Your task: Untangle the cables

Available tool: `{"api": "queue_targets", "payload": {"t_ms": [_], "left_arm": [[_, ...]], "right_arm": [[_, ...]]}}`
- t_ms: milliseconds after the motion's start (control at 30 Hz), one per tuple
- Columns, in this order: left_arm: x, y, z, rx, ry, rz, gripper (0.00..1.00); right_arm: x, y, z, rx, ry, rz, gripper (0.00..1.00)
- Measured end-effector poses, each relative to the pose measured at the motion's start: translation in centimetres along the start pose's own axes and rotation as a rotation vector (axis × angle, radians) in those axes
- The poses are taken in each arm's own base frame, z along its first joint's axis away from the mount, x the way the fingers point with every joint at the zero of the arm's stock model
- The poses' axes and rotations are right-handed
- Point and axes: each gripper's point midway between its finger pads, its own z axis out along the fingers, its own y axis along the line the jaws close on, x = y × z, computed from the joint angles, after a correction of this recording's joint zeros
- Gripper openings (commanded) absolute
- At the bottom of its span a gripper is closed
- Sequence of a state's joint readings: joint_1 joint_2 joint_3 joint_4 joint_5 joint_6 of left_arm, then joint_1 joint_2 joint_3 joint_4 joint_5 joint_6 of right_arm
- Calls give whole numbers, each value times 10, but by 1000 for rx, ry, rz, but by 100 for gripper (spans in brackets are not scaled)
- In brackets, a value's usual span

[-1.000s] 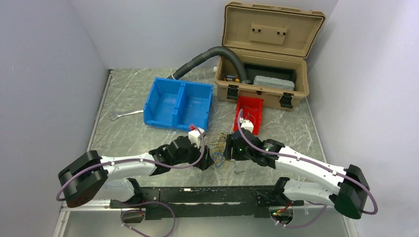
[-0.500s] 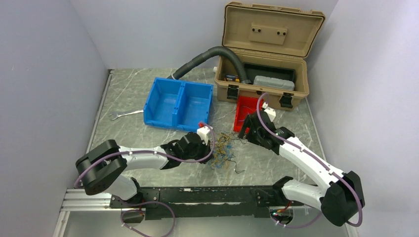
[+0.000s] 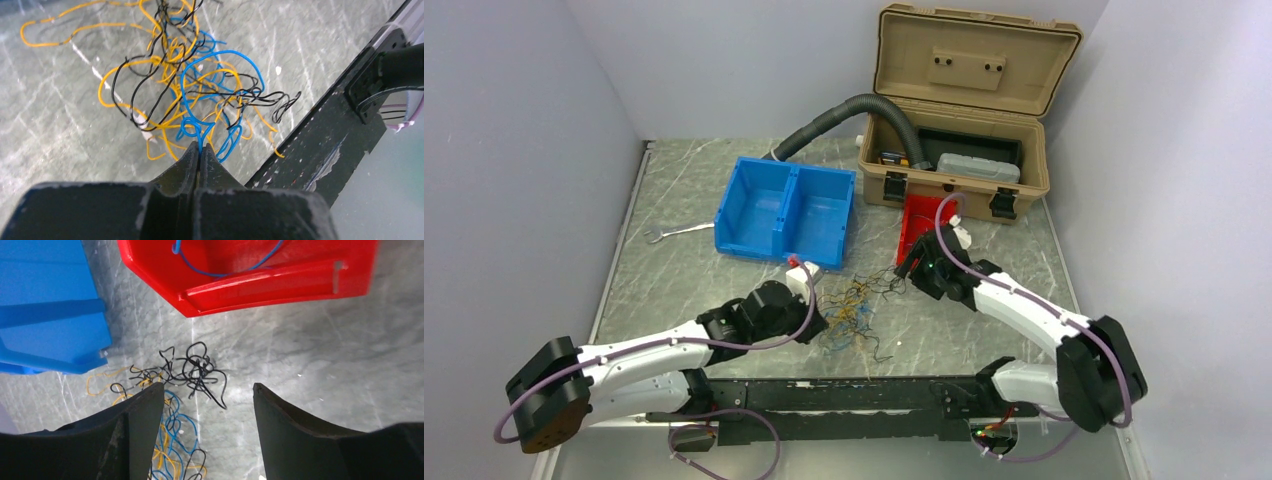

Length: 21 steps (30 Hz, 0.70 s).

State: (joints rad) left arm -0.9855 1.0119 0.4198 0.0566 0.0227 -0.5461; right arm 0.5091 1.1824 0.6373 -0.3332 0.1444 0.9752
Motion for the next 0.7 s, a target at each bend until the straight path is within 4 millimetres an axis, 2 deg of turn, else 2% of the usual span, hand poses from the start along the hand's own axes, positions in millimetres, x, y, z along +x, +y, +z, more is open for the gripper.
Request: {"api": "queue_targets", "payload": {"t_ms": [100,167,233,300,533,600,700], "left_arm": [[9,6,-4,-19,27,-5,0],[11,6,-4,-24,34,-16,0],[13,8,-5,-30,42,-22,0],[16,9,-6,-38,55,-26,0],[23,25,-10,-124,85,-51,0],[21,33,-13,-168,90,-60,0],[14,45,-22,-222,71,-78,0]], "right_arm": [[9,6,12,-14,43,-4,55],[15,7,20,-2,73,-16,45],[19,9,23,-2,86,-27,32],[20,12,23,-11,91,-34,10],[15,17,18,-27,75,-37,3],[10,18,10,-36,55,-38,0],[0,26,-7,-83,18,-43,0]]}}
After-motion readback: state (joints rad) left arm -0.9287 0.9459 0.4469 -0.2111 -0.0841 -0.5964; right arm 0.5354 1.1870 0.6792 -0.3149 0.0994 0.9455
